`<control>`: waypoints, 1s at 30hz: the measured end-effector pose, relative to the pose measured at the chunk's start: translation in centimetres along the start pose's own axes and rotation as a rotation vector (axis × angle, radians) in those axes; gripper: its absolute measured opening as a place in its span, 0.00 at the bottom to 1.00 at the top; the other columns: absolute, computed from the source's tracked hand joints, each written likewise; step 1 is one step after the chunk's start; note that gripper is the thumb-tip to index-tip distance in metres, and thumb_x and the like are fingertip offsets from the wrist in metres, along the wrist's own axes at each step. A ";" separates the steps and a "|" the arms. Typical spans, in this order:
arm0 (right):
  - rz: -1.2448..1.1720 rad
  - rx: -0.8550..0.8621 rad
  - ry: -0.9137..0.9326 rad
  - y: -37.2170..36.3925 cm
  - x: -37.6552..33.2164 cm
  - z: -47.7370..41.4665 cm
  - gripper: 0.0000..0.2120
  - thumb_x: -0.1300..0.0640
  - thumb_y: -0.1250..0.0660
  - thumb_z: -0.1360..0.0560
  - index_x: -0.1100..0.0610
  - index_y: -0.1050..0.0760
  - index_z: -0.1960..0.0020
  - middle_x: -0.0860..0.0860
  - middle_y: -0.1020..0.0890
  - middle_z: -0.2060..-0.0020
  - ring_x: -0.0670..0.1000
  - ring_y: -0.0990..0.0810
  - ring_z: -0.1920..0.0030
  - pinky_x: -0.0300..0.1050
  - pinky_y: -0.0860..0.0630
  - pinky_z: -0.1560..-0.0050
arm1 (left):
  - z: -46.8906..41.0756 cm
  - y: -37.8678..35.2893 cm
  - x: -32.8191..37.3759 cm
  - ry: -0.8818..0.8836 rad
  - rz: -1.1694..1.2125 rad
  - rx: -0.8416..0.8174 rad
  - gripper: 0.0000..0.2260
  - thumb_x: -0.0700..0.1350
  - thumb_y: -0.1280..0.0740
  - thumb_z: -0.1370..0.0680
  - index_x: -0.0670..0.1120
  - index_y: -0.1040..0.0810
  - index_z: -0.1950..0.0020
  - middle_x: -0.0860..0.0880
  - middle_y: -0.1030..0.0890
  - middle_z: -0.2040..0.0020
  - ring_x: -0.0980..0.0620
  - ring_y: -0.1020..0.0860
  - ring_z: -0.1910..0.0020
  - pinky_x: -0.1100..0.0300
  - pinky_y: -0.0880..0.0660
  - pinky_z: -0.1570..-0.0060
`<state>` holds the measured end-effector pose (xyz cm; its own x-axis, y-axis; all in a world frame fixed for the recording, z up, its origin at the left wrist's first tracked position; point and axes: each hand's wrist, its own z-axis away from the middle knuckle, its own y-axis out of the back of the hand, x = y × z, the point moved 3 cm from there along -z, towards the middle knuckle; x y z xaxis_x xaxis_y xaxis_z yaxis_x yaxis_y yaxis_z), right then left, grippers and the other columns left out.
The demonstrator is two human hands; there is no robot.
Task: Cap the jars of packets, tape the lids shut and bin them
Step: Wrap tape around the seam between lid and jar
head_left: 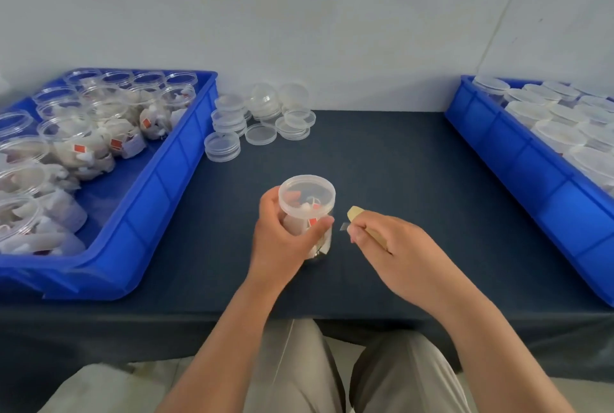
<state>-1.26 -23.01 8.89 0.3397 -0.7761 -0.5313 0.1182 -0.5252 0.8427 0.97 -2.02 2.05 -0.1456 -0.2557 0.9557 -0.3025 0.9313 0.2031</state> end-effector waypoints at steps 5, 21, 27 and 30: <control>-0.034 -0.060 -0.034 0.6 0.2 -0.8 0.17 0.39 0.44 0.14 0.49 0.27 0.51 0.47 0.20 0.59 0.47 0.23 0.61 0.51 0.22 0.58 | -0.2 1.3 0.7 -0.021 -0.094 -0.168 0.20 0.67 0.28 0.27 0.71 0.26 0.37 0.69 0.23 0.39 0.68 0.23 0.38 0.65 0.23 0.45; 0.042 -0.075 -0.125 0.4 -1.1 -2.9 0.14 0.42 0.42 0.14 0.45 0.24 0.52 0.45 0.20 0.64 0.46 0.22 0.63 0.44 0.27 0.64 | -0.4 0.2 2.3 -0.018 -0.012 -0.256 0.26 0.62 0.30 0.23 0.69 0.33 0.27 0.61 0.21 0.35 0.58 0.20 0.36 0.54 0.20 0.39; 0.030 -0.067 -0.136 0.2 -1.1 -3.1 0.13 0.43 0.42 0.14 0.46 0.24 0.52 0.44 0.20 0.63 0.47 0.22 0.62 0.43 0.28 0.65 | -0.2 0.1 2.6 -0.078 -0.027 -0.227 0.29 0.64 0.24 0.27 0.63 0.32 0.30 0.60 0.19 0.38 0.57 0.18 0.39 0.61 0.18 0.46; 0.031 -0.067 -0.134 0.1 -1.0 -3.1 0.12 0.45 0.42 0.14 0.46 0.24 0.53 0.44 0.20 0.64 0.48 0.22 0.63 0.42 0.28 0.66 | -0.2 0.0 2.8 -0.100 -0.041 -0.214 0.30 0.64 0.21 0.28 0.63 0.32 0.31 0.59 0.19 0.39 0.56 0.17 0.40 0.63 0.18 0.48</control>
<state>1.34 -21.15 9.79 0.2175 -0.8336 -0.5077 0.1730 -0.4790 0.8606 0.81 -2.68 4.76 -0.2327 -0.3084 0.9223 -0.1050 0.9508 0.2914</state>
